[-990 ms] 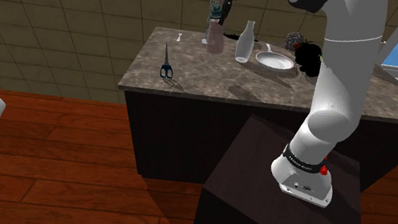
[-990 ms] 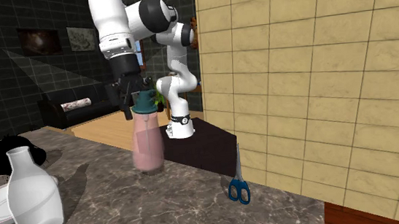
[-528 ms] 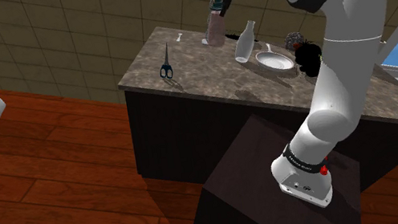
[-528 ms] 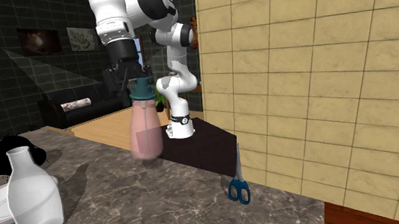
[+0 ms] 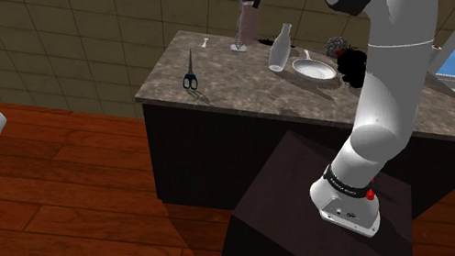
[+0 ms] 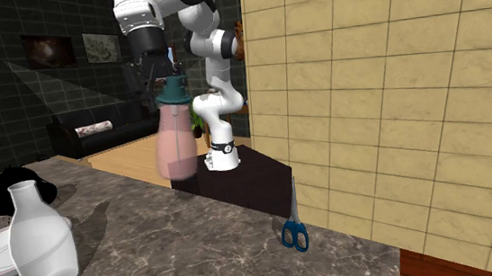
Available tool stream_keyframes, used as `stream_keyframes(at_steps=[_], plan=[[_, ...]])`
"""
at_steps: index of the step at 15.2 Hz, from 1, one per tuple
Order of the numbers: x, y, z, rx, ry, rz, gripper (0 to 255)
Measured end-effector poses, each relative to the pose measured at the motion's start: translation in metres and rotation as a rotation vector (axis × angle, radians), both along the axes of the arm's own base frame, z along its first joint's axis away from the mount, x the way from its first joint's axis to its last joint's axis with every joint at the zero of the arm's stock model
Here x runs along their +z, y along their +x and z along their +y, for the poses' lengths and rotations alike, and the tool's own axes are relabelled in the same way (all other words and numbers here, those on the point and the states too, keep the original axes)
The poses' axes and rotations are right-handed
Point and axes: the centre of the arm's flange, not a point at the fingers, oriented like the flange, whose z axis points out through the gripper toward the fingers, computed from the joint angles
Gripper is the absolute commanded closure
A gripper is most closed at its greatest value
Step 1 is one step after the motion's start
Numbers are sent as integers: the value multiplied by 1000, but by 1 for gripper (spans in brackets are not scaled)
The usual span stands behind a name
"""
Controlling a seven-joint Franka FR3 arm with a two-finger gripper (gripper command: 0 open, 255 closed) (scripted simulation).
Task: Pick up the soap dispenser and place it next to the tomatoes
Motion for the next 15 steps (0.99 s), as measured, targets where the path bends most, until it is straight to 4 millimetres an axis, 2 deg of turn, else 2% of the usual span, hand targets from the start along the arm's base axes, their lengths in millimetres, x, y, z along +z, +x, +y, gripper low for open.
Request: stream_keyframes(at_steps=[15], plan=[[78,-1,-1,-1,0,0,255]])
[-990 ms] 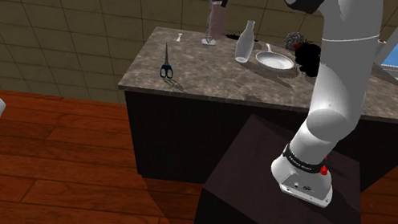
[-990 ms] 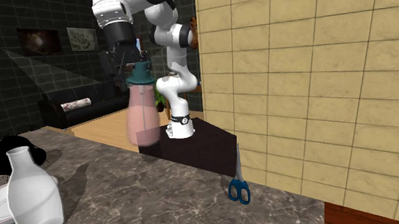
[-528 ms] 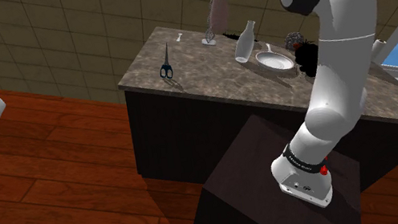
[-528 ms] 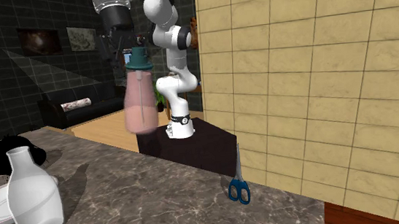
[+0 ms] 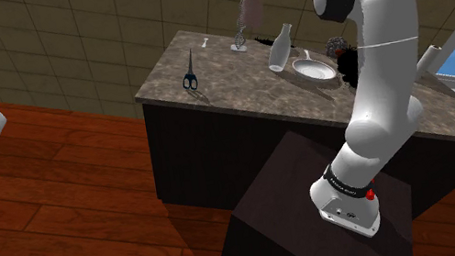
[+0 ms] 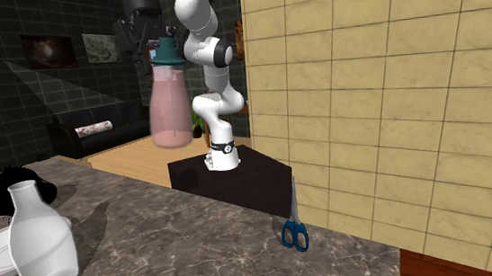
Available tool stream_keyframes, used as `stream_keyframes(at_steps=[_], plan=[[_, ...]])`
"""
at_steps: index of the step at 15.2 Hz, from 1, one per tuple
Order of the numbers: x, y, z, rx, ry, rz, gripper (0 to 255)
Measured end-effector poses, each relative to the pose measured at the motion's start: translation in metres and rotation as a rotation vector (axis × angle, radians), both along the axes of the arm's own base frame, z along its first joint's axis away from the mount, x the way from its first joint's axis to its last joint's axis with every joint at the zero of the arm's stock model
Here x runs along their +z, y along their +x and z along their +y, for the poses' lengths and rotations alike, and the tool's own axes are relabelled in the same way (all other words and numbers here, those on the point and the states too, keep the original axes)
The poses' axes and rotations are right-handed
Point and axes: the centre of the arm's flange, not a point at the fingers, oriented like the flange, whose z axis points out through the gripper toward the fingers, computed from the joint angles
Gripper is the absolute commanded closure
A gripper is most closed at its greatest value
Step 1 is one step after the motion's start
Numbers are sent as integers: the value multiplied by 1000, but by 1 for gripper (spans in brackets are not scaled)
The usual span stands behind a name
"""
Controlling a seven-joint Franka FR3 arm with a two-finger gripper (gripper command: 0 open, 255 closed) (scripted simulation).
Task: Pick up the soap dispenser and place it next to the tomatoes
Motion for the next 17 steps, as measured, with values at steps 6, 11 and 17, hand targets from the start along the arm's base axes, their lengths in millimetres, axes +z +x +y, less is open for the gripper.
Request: stream_keyframes(at_steps=[6,11,17], plan=[[5,-56,-32,0,0,1,255],[5,-110,-65,-1,-1,1,255],[2,-184,-104,0,0,1,255]])
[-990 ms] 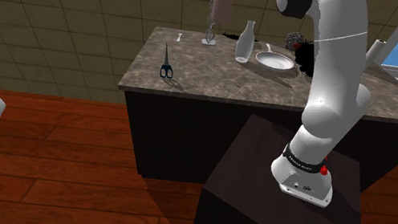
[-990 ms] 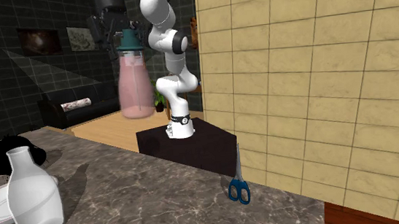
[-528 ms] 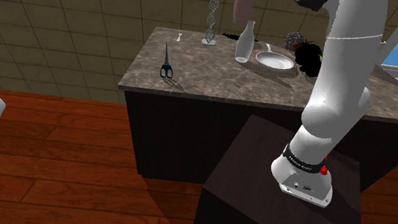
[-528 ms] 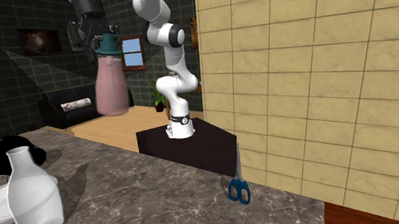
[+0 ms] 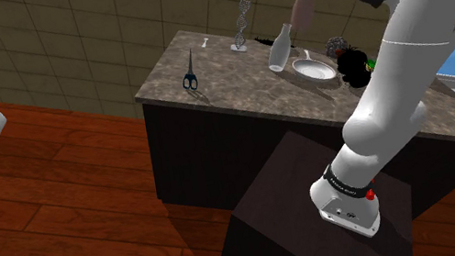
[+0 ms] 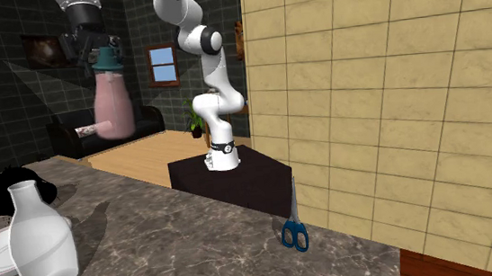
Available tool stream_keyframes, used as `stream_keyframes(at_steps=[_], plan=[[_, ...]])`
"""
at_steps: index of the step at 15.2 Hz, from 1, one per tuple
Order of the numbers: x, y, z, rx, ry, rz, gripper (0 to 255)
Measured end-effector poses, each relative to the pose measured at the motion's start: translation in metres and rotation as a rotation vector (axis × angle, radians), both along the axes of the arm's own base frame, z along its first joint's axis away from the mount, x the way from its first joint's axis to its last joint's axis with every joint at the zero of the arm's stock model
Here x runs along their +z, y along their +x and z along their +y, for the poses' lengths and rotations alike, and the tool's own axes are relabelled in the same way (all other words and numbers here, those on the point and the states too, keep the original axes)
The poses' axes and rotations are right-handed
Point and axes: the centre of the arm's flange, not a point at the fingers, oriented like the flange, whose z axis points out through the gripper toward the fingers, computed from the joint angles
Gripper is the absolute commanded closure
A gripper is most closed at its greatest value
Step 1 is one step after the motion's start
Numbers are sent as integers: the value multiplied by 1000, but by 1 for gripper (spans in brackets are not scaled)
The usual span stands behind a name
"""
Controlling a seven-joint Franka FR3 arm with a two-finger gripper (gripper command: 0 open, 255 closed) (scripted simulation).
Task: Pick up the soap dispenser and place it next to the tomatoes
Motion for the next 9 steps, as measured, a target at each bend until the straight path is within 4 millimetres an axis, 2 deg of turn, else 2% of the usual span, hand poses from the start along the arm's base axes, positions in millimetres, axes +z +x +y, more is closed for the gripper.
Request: stream_keyframes(at_steps=[9], plan=[[-5,-100,-61,0,0,0,255]])
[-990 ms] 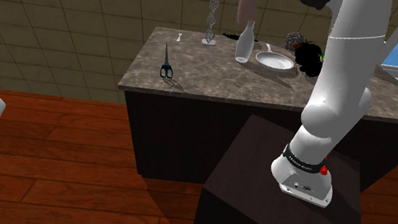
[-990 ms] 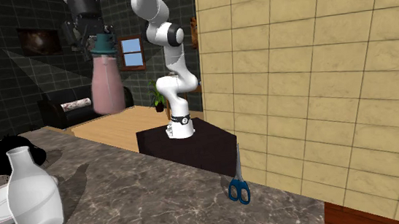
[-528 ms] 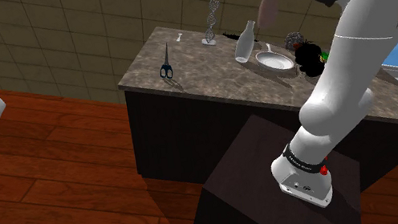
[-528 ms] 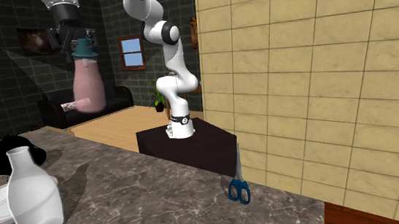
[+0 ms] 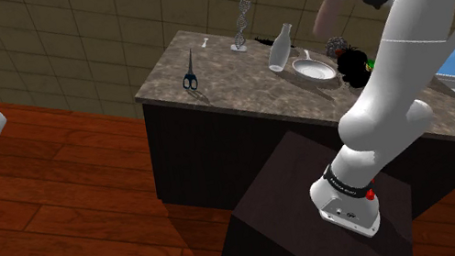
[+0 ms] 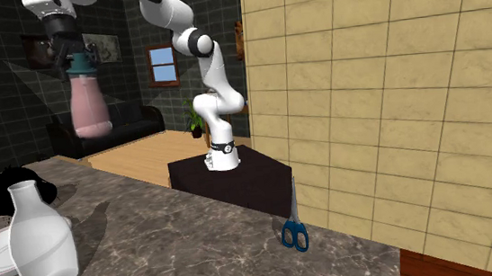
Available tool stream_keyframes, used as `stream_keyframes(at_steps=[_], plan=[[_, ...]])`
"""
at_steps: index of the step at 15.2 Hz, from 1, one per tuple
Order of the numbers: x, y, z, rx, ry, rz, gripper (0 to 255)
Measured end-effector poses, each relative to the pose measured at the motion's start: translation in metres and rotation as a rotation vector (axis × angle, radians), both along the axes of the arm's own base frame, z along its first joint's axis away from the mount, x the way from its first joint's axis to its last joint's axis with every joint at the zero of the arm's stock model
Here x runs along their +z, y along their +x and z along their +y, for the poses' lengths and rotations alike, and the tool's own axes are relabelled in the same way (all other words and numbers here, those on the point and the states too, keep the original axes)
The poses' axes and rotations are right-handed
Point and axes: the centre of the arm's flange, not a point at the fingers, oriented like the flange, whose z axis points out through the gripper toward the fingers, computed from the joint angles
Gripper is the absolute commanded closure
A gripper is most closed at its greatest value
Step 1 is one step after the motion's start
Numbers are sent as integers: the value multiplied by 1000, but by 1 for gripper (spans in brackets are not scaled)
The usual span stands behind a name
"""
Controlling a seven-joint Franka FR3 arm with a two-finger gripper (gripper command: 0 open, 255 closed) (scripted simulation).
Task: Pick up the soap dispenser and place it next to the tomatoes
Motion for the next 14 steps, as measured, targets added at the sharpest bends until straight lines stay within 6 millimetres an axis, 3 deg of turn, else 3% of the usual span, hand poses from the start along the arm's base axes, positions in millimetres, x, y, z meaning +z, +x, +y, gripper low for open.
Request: stream_keyframes(at_steps=[14], plan=[[-4,-159,-87,-1,-1,0,255]])
